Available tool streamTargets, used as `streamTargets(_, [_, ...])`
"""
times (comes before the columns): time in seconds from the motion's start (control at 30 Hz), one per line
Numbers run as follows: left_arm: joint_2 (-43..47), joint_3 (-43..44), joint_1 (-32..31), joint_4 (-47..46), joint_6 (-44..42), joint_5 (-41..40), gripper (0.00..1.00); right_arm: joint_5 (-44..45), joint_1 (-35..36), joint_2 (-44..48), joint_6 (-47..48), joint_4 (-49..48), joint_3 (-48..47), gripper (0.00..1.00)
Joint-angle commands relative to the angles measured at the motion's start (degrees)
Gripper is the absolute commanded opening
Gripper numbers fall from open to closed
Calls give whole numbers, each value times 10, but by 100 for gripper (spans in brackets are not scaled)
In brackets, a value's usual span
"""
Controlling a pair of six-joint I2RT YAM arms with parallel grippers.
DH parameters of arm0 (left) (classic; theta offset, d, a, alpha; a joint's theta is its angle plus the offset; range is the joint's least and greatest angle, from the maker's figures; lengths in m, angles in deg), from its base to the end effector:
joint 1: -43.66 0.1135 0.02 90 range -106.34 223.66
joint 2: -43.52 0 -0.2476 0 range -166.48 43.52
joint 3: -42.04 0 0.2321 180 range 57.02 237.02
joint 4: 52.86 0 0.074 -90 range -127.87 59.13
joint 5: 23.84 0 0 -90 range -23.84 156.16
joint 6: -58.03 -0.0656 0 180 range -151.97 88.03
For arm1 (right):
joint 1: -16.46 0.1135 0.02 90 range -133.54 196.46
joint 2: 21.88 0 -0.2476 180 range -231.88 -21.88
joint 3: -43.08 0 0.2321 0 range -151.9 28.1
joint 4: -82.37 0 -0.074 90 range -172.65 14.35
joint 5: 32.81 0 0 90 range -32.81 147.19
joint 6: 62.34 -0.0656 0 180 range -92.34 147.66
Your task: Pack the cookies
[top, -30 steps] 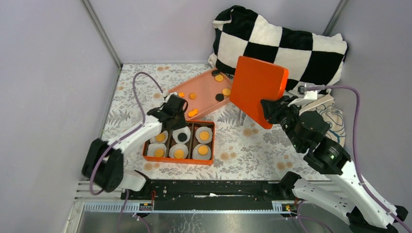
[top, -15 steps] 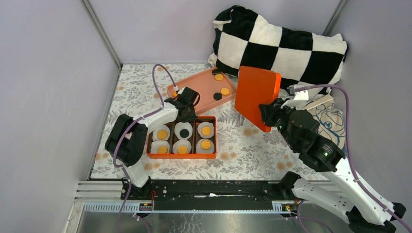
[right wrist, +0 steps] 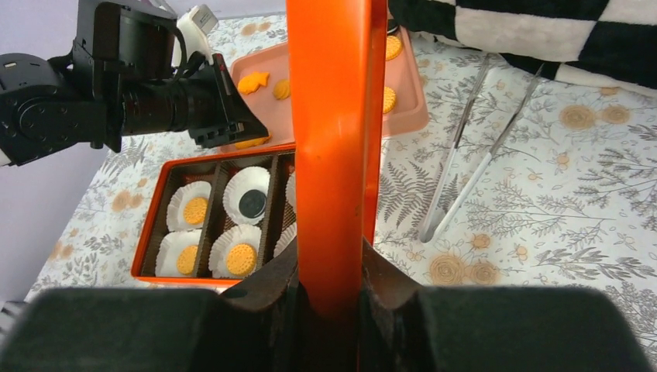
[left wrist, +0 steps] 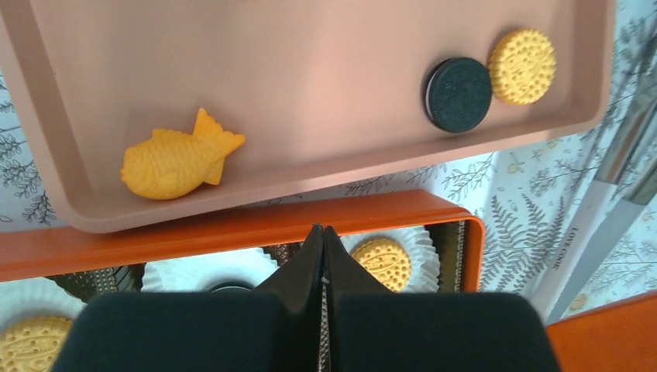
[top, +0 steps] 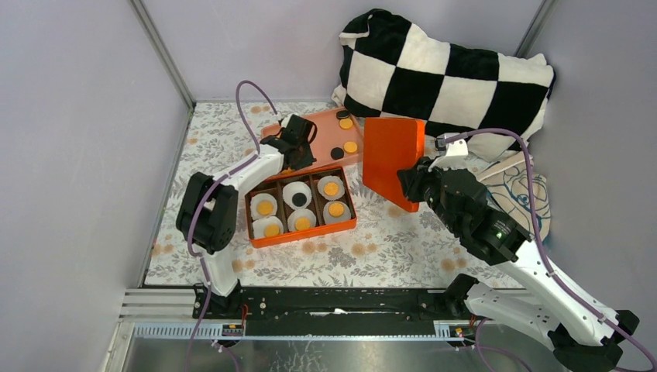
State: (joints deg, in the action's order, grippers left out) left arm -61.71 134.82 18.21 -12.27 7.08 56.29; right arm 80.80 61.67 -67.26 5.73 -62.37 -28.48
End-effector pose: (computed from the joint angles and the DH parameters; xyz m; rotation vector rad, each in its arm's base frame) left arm 0.3615 -0.1596 0.1916 -0.3669 2.4690 -0.2628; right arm 0.1503 0.1141 0.3710 -0.0466 1.7422 0.5104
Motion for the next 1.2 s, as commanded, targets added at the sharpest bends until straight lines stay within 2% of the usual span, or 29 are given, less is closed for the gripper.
streamTargets(0.0, [47,15,-11,-3,-4,1,0,-31,-1,11,-11,-69,-20,0])
streamTargets(0.13, [171,8,-61,32,4,-58,0,-115,0,-3,-47,-57,-73,0])
streamTargets(0.2, [227,3,-70,50,9,-82,0,-185,-1,-36,-74,-40,-114,0])
streamTargets(0.3, [287,0,-70,87,17,-121,0,-314,-1,-97,-118,-66,-138,0])
streamTargets(0.47, [355,-12,-70,121,16,-177,0,-481,-16,-197,-201,-187,-100,0])
streamTargets(0.63, [381,-22,-70,145,6,-226,0,-617,-60,-281,-311,-414,-29,0])
streamTargets(0.73, [386,-45,-70,142,5,-229,0,-660,-80,-323,-374,-550,14,0])
streamTargets(0.97, [377,-93,-70,116,0,-221,0,-690,-130,-425,-516,-824,107,0])
streamTargets(1.17, [360,-116,-70,99,-2,-218,0,-701,-139,-527,-578,-938,126,0])
